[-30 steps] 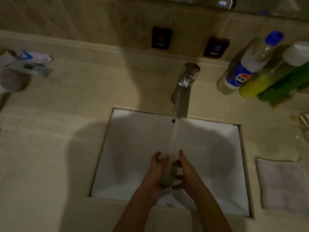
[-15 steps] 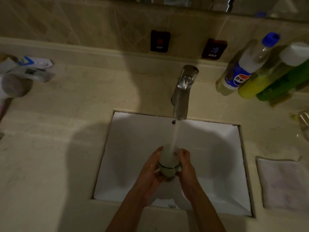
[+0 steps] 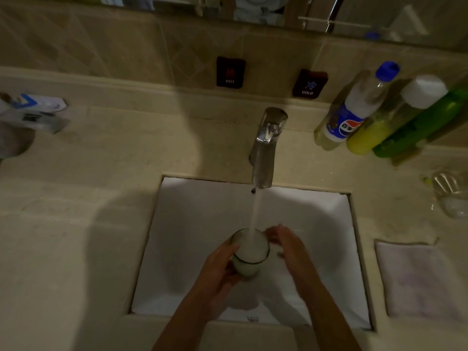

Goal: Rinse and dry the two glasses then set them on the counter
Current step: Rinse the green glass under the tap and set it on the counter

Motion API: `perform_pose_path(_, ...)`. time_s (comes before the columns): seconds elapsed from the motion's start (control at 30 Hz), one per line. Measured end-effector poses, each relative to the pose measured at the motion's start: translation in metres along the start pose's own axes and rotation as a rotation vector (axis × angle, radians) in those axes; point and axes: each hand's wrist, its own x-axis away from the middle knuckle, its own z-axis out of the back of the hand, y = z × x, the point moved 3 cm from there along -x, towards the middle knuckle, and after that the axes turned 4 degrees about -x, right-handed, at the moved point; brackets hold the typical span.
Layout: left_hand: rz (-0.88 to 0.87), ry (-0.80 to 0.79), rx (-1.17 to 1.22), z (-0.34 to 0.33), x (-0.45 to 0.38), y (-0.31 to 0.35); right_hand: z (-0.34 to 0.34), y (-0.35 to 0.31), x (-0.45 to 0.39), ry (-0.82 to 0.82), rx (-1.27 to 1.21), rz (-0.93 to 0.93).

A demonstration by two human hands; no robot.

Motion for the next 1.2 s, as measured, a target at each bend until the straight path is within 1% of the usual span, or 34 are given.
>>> perform_pose_path(0.03,0.003,0.001,0.016,-0.001,-0.001,0.001,0.008,-0.019,-0.001,0.004,0.091,0.103)
perform_pose_path(0.13,0.003,-0.001,0.058,-0.003,-0.001,0.004,0.021,-0.084,0.003,-0.056,0.186,0.412)
perform_pose_path(0.2,0.005,-0.024,0.069,-0.003,-0.001,0.004,0.022,-0.127,0.009,-0.05,0.267,0.659)
perform_pose_path(0.27,0.009,-0.036,0.072,-0.005,-0.001,0.003,0.014,-0.157,0.01,-0.06,0.446,0.909)
perform_pose_path(0.3,0.009,-0.036,0.074,-0.005,-0.001,0.002,0.01,-0.164,0.007,-0.071,0.573,0.988)
perform_pose_path(0.37,0.01,-0.027,0.078,-0.008,0.0,0.003,0.002,-0.167,0.001,-0.058,0.763,1.064)
perform_pose_path(0.47,0.005,-0.02,0.092,-0.008,-0.003,0.006,-0.008,-0.162,0.005,0.092,0.887,1.065)
perform_pose_path(0.5,0.002,-0.018,0.097,-0.007,-0.003,0.006,-0.011,-0.158,0.005,0.119,0.933,1.058)
perform_pose_path(0.57,0.004,-0.014,0.1,-0.005,-0.003,0.006,-0.013,-0.148,0.004,0.098,0.937,1.014)
perform_pose_path(0.6,-0.002,-0.015,0.097,-0.004,-0.003,0.006,-0.013,-0.143,0.005,0.061,0.867,0.984)
perform_pose_path(0.67,-0.03,-0.017,0.076,-0.003,-0.003,0.009,-0.013,-0.128,0.009,-0.002,0.612,0.903)
perform_pose_path(0.7,-0.045,-0.023,0.057,-0.002,-0.004,0.01,-0.011,-0.115,0.012,0.023,0.478,0.862)
perform_pose_path(0.73,-0.054,-0.024,0.04,-0.002,-0.004,0.012,-0.01,-0.101,0.014,0.091,0.365,0.796)
perform_pose_path(0.77,-0.055,-0.02,0.028,0.0,-0.003,0.014,-0.006,-0.08,0.014,0.176,0.293,0.686)
perform_pose_path(0.8,-0.057,-0.024,0.019,0.002,-0.004,0.013,-0.004,-0.058,0.014,0.227,0.258,0.514)
perform_pose_path(0.83,-0.057,-0.031,0.009,0.004,-0.003,0.013,-0.004,-0.036,0.014,0.206,0.243,0.297)
perform_pose_path(0.87,-0.061,-0.042,-0.008,0.005,-0.001,0.012,-0.007,-0.013,0.016,0.123,0.19,0.087)
perform_pose_path(0.9,-0.067,-0.052,-0.027,0.003,0.001,0.013,-0.011,0.004,0.018,0.028,0.062,-0.075)
perform_pose_path(0.93,-0.077,-0.076,-0.049,0.001,0.002,0.012,-0.016,0.013,0.021,-0.034,-0.1,-0.189)
perform_pose_path(0.97,-0.088,-0.086,-0.062,-0.001,0.003,0.012,-0.02,0.016,0.021,-0.063,-0.248,-0.251)
perform_pose_path(1.0,-0.096,-0.069,-0.056,-0.002,0.003,0.014,-0.025,0.014,0.02,-0.067,-0.34,-0.269)
perform_pose_path(1.03,-0.105,-0.044,-0.032,-0.002,0.002,0.016,-0.031,0.008,0.019,-0.064,-0.378,-0.249)
perform_pose_path(1.1,-0.136,-0.018,0.039,0.004,0.0,0.016,-0.043,-0.002,0.019,-0.067,-0.357,-0.188)
perform_pose_path(1.2,-0.127,0.011,0.095,0.017,0.004,0.013,-0.048,0.0,0.028,-0.062,-0.329,-0.186)
